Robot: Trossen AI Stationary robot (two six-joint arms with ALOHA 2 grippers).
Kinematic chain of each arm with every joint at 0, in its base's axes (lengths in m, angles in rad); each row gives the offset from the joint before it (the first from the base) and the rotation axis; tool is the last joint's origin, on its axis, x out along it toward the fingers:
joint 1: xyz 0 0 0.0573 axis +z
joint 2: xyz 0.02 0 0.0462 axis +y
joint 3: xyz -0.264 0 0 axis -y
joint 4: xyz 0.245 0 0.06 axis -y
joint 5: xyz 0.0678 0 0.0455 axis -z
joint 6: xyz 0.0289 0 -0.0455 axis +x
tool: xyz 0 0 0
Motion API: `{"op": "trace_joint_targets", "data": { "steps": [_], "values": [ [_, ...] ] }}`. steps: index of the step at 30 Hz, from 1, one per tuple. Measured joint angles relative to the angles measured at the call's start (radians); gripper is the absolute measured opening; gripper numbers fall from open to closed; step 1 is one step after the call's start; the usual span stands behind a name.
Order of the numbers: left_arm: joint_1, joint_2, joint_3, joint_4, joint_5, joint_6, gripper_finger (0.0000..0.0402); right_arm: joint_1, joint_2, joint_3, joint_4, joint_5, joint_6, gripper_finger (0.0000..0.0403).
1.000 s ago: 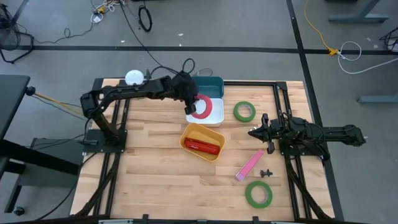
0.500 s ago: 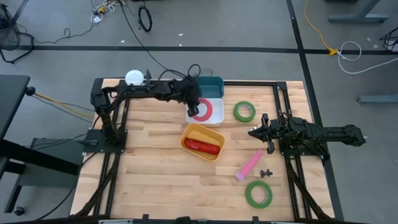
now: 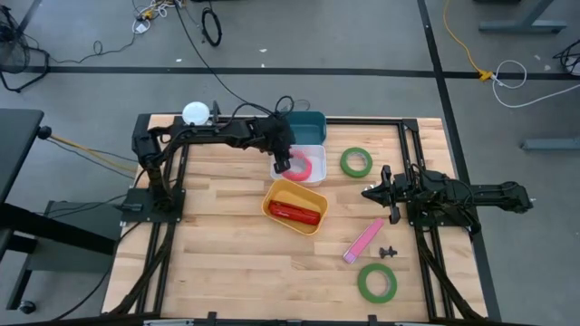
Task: Pick and place Stapler, Stapler remover, tape
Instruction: Put the top green tape into the white bin
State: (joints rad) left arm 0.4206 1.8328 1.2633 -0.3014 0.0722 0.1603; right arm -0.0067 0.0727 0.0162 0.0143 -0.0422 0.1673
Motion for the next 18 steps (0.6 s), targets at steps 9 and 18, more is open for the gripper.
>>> {"op": "trace_joint_targets", "data": {
  "steps": [9, 18],
  "values": [
    [-0.001, 0.000, 0.000, -0.002, -0.030, 0.000, 0.0274, 0.000, 0.000, 0.000, 0.000, 0.000, 0.000, 0.0007],
    [-0.003, 0.000, 0.129, -0.091, -0.042, 0.005, 0.0263, 0.000, 0.000, 0.000, 0.000, 0.000, 0.000, 0.0007]
  ]
}}
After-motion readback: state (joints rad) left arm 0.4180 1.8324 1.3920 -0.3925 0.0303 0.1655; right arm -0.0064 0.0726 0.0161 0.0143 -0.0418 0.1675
